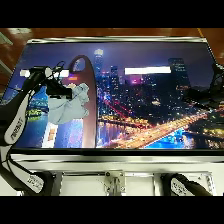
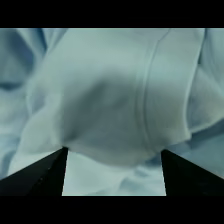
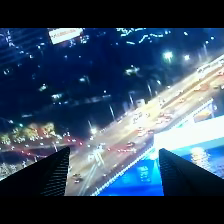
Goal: Fold the shirts.
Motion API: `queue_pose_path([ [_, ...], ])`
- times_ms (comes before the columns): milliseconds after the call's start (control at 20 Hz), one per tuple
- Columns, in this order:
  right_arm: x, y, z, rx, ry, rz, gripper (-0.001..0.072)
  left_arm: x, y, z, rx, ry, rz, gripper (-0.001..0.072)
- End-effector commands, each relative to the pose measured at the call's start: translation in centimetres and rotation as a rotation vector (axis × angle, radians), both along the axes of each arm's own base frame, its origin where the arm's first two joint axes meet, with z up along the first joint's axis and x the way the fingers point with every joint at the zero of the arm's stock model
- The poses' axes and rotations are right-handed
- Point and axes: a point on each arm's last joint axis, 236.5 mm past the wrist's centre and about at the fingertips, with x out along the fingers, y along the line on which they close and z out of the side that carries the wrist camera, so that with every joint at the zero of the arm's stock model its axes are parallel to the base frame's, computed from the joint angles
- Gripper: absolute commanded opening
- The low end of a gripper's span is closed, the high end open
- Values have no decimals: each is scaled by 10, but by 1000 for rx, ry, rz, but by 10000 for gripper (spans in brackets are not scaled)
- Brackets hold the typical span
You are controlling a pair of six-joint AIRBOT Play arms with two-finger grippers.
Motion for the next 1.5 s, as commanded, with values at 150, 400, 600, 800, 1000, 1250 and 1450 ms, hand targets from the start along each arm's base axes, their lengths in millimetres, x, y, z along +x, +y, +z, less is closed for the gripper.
queue_pose_path([
  [150, 1, 0, 0, 1, -2, -2, 674, 7, -17, -43, -74, 118, -20, 703],
  [400, 1, 0, 1, 1, -4, -2, 674, 0, -11, -25, -72, 145, -46, 41],
  [600, 2, 0, 1, -8, -8, 20, 675, 23, -16, 83, -82, -86, -78, 40],
  [800, -10, 4, 11, -21, -5, 74, 674, 6, -43, 263, -134, -480, -145, 41],
  [1000, -24, 7, 61, -73, -142, 103, 675, -72, -114, 416, -360, -826, -261, 41],
  [1250, -63, 19, 104, -90, -226, 111, 675, -132, -216, 413, -493, -765, -474, 41],
  [1450, -110, 29, 90, -55, -56, 149, 674, -146, -301, 295, -462, -482, -617, 42],
])
